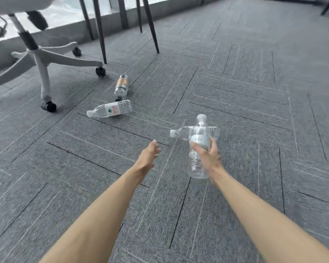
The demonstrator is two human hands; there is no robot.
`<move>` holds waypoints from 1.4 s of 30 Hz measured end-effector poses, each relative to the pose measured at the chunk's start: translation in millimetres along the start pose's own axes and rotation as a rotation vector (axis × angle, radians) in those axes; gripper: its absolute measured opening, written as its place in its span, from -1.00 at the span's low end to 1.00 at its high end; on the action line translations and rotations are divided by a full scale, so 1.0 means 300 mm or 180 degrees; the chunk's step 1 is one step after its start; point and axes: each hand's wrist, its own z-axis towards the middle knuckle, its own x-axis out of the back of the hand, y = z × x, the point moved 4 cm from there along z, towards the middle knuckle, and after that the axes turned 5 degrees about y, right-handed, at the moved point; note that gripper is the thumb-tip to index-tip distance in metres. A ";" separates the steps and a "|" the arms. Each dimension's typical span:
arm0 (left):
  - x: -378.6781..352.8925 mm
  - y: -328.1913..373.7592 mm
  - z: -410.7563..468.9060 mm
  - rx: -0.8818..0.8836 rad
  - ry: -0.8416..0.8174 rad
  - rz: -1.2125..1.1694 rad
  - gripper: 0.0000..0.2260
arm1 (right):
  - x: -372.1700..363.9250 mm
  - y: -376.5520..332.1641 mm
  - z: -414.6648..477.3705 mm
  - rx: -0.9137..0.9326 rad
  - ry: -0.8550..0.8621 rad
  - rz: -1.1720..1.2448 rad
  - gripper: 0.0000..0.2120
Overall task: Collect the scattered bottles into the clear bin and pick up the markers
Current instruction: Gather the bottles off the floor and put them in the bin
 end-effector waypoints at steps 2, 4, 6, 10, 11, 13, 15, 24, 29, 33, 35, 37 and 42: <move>-0.055 0.038 0.042 -0.0100 0.0015 0.0245 -0.47 | 0.095 0.005 0.038 0.0028 0.0233 0.0027 -0.01; -0.121 0.088 0.087 -0.0342 0.0009 0.0649 -0.52 | 0.185 0.016 0.081 0.0071 0.0398 0.0105 -0.09; -0.187 0.137 0.135 -0.0622 0.0073 0.1117 -0.58 | 0.264 0.029 0.128 0.0125 0.0553 0.0194 -0.12; -0.309 0.214 0.234 -0.0909 0.0102 0.1641 -0.60 | 0.358 0.055 0.199 0.0110 0.0662 0.0292 -0.10; -0.333 0.225 0.257 -0.0948 0.0098 0.1678 -0.60 | 0.371 0.059 0.214 0.0139 0.0657 0.0282 -0.12; -0.375 0.236 0.298 -0.1015 0.0072 0.1727 -0.58 | 0.390 0.055 0.236 0.0250 0.0641 0.0227 -0.16; -0.411 0.241 0.344 -0.1220 -0.0017 0.1958 -0.56 | 0.403 0.048 0.259 0.0361 0.0656 0.0212 -0.17; -0.540 0.171 0.562 -0.1772 -0.0058 0.4206 -0.06 | 0.445 0.079 0.313 0.0254 0.0561 0.0092 -0.19; -0.497 0.169 0.527 -0.1535 0.0482 0.3310 -0.48 | 0.443 0.081 0.332 0.0178 0.0583 0.0103 -0.22; -0.343 0.224 0.455 -0.0732 0.0178 0.1015 -0.78 | 0.401 0.079 0.306 0.0052 0.0557 0.0276 -0.15; -0.262 0.245 0.390 -0.0443 0.0197 0.0533 -0.83 | 0.378 0.062 0.262 -0.0031 0.0527 0.0315 -0.15; -0.199 0.267 0.309 -0.0234 0.0243 0.0327 -0.83 | 0.363 0.019 0.198 -0.0119 0.0491 0.0375 -0.15; -0.094 0.389 0.039 0.0190 0.0344 -0.0062 -0.78 | 0.348 -0.168 0.008 -0.0281 0.0358 0.0404 -0.20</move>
